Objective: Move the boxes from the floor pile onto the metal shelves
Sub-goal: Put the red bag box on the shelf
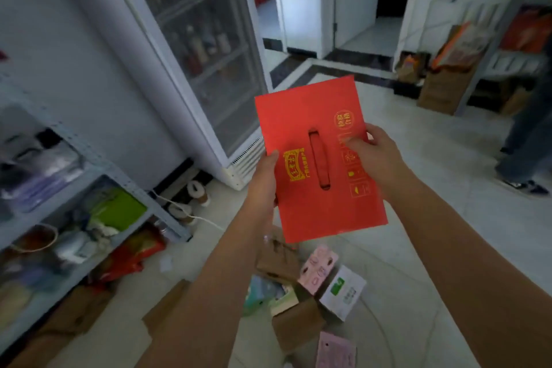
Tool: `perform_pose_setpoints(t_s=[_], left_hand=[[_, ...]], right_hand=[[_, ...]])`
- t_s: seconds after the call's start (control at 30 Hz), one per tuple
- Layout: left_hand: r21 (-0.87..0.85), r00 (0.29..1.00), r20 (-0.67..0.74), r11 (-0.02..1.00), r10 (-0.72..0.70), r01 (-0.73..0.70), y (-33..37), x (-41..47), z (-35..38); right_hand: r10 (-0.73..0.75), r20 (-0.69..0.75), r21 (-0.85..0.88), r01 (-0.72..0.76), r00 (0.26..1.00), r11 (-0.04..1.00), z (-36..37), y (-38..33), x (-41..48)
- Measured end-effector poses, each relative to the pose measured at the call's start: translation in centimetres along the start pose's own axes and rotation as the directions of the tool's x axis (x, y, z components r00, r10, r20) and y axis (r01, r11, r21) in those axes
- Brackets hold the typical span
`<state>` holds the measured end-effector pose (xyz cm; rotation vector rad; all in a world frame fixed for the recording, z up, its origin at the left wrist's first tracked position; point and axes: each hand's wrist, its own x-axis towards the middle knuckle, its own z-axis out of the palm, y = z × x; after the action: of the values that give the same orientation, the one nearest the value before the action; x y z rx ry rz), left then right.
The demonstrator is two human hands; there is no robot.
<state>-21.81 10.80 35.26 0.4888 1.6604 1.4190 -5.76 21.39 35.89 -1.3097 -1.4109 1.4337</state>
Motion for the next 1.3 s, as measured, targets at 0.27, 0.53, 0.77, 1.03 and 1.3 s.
perform_pose_setpoints(t_s=[0.27,0.53,0.77,1.03,1.3], left_hand=[[-0.057,0.956,-0.260,0.986,0.136,-0.156,7.4,-10.4,-12.5],[0.101,0.824,-0.391,0.909,0.410,-0.404,9.1,-18.4,-23.6],[-0.299,0.940,-0.316,0.927,0.127,-0.226,5.6,-21.8,-33.8],[-0.385,0.894,-0.384,0.840,0.231,-0.383,4.4,-21.3,-45.7],[-0.571,0.853,-0.441,0.647,0.278,-0.506,6.2,-21.6,-59.3]], right_hand=[[-0.149,0.399,0.005,0.160,0.905,0.987,10.3,-10.8,-6.9],[-0.150,0.566,0.015,0.172,0.810,0.985,19.9,-15.7,-13.3],[-0.259,0.665,0.010,0.339,0.701,0.941,29.0,-19.1,-19.2],[-0.538,0.613,-0.308,0.802,0.579,0.512,44.8,-23.6,-26.5],[-0.668,0.633,-0.328,0.917,0.392,0.227,61.4,-27.5,-36.7]])
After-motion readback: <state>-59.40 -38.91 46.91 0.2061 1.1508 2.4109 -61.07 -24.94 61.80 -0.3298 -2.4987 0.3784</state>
